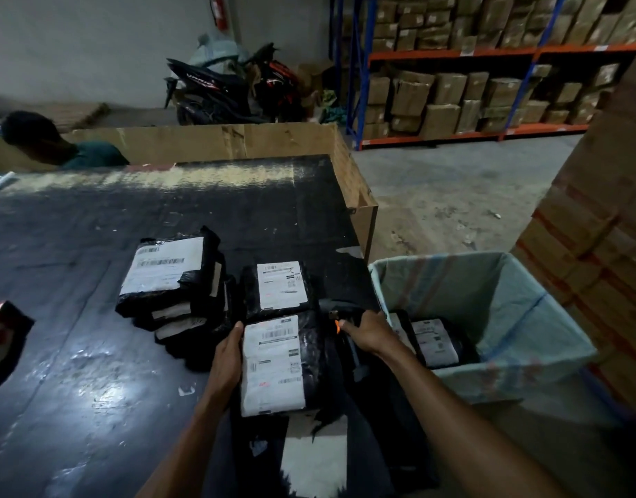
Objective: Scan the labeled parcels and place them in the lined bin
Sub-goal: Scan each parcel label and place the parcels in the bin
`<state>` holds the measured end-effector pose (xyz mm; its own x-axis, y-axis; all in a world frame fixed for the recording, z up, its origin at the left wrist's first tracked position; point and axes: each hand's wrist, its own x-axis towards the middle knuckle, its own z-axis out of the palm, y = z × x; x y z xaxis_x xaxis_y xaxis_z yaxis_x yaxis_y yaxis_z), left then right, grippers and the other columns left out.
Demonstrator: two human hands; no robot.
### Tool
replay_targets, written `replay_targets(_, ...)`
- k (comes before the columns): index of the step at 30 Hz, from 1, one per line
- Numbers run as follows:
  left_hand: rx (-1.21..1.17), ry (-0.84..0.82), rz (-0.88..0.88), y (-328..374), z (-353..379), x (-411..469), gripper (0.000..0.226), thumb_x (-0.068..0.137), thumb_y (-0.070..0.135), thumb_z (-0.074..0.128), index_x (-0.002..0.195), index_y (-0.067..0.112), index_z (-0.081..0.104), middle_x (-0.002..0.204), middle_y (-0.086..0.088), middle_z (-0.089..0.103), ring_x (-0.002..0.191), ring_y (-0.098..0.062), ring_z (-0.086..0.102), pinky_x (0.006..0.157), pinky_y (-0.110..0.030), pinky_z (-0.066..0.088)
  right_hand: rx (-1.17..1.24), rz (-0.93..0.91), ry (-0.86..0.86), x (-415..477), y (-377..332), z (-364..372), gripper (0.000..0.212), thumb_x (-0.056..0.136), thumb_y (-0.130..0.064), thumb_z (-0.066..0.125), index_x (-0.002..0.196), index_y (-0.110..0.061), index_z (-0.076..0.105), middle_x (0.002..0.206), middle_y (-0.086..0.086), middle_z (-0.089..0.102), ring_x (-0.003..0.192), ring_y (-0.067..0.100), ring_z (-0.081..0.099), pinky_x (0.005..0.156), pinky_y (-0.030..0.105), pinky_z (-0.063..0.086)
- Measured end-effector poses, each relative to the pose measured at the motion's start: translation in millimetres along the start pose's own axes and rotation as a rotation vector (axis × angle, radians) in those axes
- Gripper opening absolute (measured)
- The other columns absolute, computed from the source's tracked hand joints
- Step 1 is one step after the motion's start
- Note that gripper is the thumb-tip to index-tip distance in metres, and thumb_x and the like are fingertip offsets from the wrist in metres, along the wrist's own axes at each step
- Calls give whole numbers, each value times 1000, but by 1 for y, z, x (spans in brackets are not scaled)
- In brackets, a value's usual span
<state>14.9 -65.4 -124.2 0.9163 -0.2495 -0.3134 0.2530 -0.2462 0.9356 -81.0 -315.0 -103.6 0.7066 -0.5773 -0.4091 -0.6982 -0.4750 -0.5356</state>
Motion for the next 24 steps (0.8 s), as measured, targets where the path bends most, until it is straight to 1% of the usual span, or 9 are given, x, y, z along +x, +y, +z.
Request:
replay_targets(3, -91, 92, -24, 13, 17, -8, 42, 103, 41, 45, 84, 21, 75, 79, 0, 77, 84, -25, 69, 82, -37, 52, -60, -17, 66, 1, 4, -16, 90, 81, -76, 57, 140, -8, 48, 151, 18, 33, 141, 40, 36, 116, 51, 30)
replay_targets(6, -158, 101, -53, 48, 53, -17, 39, 103, 41, 46, 82, 21, 72, 79, -5, 77, 70, -19, 70, 77, -36, 53, 381, -171, 23, 5, 1, -45, 97, 65, -94, 47, 114, -13, 67, 116, 8, 67, 109, 29, 65, 99, 40, 49)
replay_targets(8, -199, 76, -41, 75, 86, -16, 40, 104, 40, 44, 85, 18, 71, 67, 0, 76, 62, -15, 72, 63, -32, 56, 594, -239, -129, 12, 4, -68, 102, 60, -100, 42, 105, -13, 72, 105, 6, 76, 103, 21, 70, 101, 41, 51)
replay_targets(11, -155, 28, -3, 109, 137, -8, 48, 103, 47, 42, 88, 14, 75, 83, -8, 79, 86, -28, 75, 81, -39, 60, 720, -332, -278, 14, 21, -105, 81, 75, -83, 56, 127, -22, 67, 124, -4, 73, 121, 12, 65, 111, 35, 44)
replay_targets(14, -64, 65, 37, 118, 199, 17, 53, 101, 52, 42, 96, 11, 75, 102, -11, 76, 96, -27, 69, 91, -39, 54, 774, -350, -248, 42, 63, -137, 47, 81, -49, 78, 119, -24, 66, 117, -5, 75, 111, 13, 71, 104, 37, 52)
replay_targets(16, 80, 33, 42, 119, 240, 25, 61, 100, 59, 38, 111, 9, 72, 118, -14, 70, 107, -30, 65, 96, -37, 49, 775, -281, -185, 66, 93, -154, 56, 73, -46, 86, 119, -21, 66, 115, -2, 76, 107, 16, 72, 102, 42, 54)
replay_targets(18, 231, 15, 65, 114, 277, 31, 62, 102, 58, 34, 121, 6, 64, 127, -19, 65, 118, -36, 59, 91, -33, 41, 766, -217, -135, 89, 127, -168, 46, 77, -38, 85, 115, -21, 65, 115, 1, 75, 105, 19, 72, 100, 42, 55)
replay_targets(21, 465, 11, 231, 96, 310, 40, 51, 102, 51, 41, 123, 8, 56, 125, -20, 65, 119, -39, 59, 88, -35, 43, 734, -101, -67, 121, 182, -183, 42, 84, -25, 81, 121, -15, 64, 119, 9, 73, 102, 21, 71, 94, 37, 56)
replay_targets(24, 820, -103, 403, 68, 323, 60, 64, 100, 48, 43, 145, 2, 40, 148, -23, 46, 139, -44, 40, 110, -49, 36, 635, -29, -6, 152, 232, -188, 48, 82, -23, 83, 124, -19, 60, 123, 7, 69, 99, 20, 67, 90, 32, 52)
